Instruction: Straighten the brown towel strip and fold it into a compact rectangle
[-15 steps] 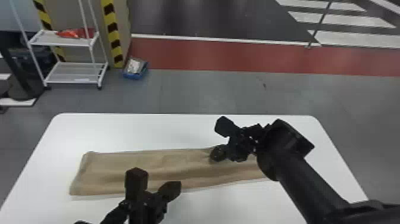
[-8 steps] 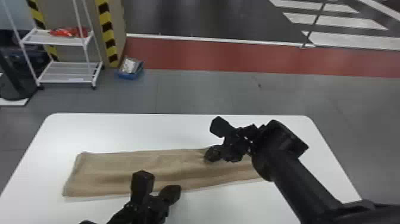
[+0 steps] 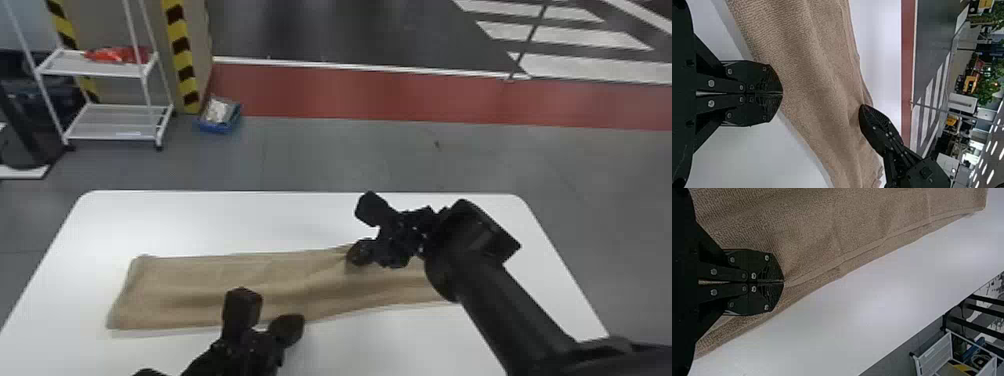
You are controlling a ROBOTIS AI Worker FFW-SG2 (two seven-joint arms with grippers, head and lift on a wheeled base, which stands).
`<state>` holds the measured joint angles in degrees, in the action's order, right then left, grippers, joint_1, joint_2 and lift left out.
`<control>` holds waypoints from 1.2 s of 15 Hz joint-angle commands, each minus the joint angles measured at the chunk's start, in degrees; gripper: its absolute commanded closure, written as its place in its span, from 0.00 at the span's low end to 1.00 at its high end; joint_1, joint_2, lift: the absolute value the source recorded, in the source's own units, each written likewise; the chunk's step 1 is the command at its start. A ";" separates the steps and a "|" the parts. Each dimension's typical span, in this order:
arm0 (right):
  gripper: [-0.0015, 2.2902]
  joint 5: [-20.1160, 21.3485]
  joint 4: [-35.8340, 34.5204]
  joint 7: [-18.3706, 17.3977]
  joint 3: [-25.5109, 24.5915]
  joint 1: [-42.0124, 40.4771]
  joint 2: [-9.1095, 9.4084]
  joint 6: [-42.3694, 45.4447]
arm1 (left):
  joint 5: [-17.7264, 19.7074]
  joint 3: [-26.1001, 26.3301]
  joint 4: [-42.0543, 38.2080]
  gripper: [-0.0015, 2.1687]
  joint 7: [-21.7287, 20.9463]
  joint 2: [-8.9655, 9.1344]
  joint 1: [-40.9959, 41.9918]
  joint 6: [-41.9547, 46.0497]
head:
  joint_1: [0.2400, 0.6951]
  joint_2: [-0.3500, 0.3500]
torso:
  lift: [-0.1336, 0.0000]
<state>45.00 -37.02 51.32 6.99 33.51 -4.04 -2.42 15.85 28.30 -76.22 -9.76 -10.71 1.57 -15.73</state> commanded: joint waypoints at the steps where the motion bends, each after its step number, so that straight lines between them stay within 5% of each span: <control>1: 0.51 0.00 -1.30 -0.61 -0.23 -0.73 0.00 -0.89 | -0.03 0.00 0.11 0.88 -0.08 -0.01 0.01 -0.40 | 1.00 0.31 | 1.00; 8: 0.51 -0.35 -6.05 -0.96 -3.04 -3.37 0.00 -2.47 | -0.55 0.09 0.02 0.88 -0.35 0.08 0.01 -2.33 | 1.00 0.30 | 1.00; 11: 0.28 -1.14 -6.23 -0.87 -3.39 -3.37 0.09 -1.94 | -0.46 0.00 0.02 0.88 -0.52 0.17 0.01 -2.51 | 1.00 0.29 | 1.00; 13: 0.00 -3.95 -6.23 -0.08 -3.48 -3.37 -0.09 -1.76 | -0.46 0.00 0.02 0.88 -0.70 0.17 0.01 -2.51 | 1.00 0.29 | 1.00; 18: 0.02 -5.97 -9.04 0.09 -8.75 -4.24 -0.26 -1.76 | 0.41 -1.06 -2.71 0.84 -1.14 -0.54 1.15 -2.33 | 1.00 0.30 | 1.00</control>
<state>39.91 -44.13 51.53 0.34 29.78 -4.21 -4.16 16.04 27.75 -77.56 -10.82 -11.00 2.05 -18.29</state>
